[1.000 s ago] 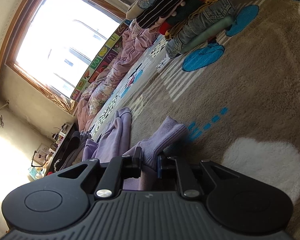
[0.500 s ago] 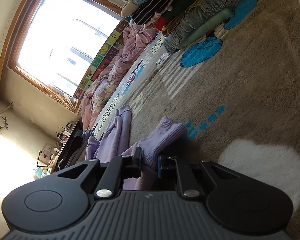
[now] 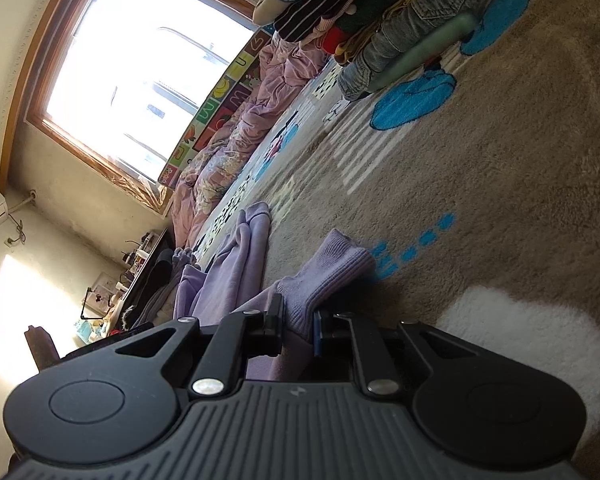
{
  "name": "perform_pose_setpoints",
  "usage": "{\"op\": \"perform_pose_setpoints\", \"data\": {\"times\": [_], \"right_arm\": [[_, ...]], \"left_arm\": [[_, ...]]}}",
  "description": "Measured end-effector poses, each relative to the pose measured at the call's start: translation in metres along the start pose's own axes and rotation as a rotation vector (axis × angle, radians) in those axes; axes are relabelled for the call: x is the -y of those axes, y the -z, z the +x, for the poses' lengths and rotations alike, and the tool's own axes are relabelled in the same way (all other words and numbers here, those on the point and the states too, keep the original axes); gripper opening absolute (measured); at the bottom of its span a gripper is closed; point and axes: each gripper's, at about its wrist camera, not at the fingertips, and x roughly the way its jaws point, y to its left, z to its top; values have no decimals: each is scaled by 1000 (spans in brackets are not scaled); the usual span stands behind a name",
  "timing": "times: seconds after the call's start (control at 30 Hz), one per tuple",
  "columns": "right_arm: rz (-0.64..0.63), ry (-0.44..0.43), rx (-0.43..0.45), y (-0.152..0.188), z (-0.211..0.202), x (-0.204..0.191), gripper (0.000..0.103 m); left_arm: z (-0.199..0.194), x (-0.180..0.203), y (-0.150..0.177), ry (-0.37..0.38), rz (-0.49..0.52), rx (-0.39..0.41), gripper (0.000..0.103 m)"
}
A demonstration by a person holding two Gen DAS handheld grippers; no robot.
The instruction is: Fold clothes
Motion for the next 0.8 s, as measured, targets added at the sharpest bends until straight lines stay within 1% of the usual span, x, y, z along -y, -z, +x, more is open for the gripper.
{"op": "perform_pose_setpoints", "data": {"times": [0.07, 0.13, 0.3, 0.43, 0.53, 0.63, 0.67, 0.8], "right_arm": [[-7, 4, -10, 0, 0, 1, 16], [1, 7, -20, 0, 0, 4, 16], [11, 3, -38, 0, 2, 6, 16], [19, -1, -52, -1, 4, 9, 16], [26, -3, -57, -1, 5, 10, 16], [30, -3, -57, 1, 4, 10, 16], [30, -3, -57, 1, 4, 10, 16], [31, -3, -59, 2, 3, 10, 16]], "left_arm": [[17, -6, -7, 11, -40, -8, 11], [32, -8, -11, 47, -69, -19, 11], [57, 10, -8, 114, -5, -62, 11], [73, 21, 1, 102, 47, -94, 12], [67, 22, -3, 109, 66, -90, 12], [52, 13, -12, 117, 40, -37, 12], [49, 10, -16, 114, 27, -20, 14], [53, -2, -30, 53, -20, 14, 15]]}}
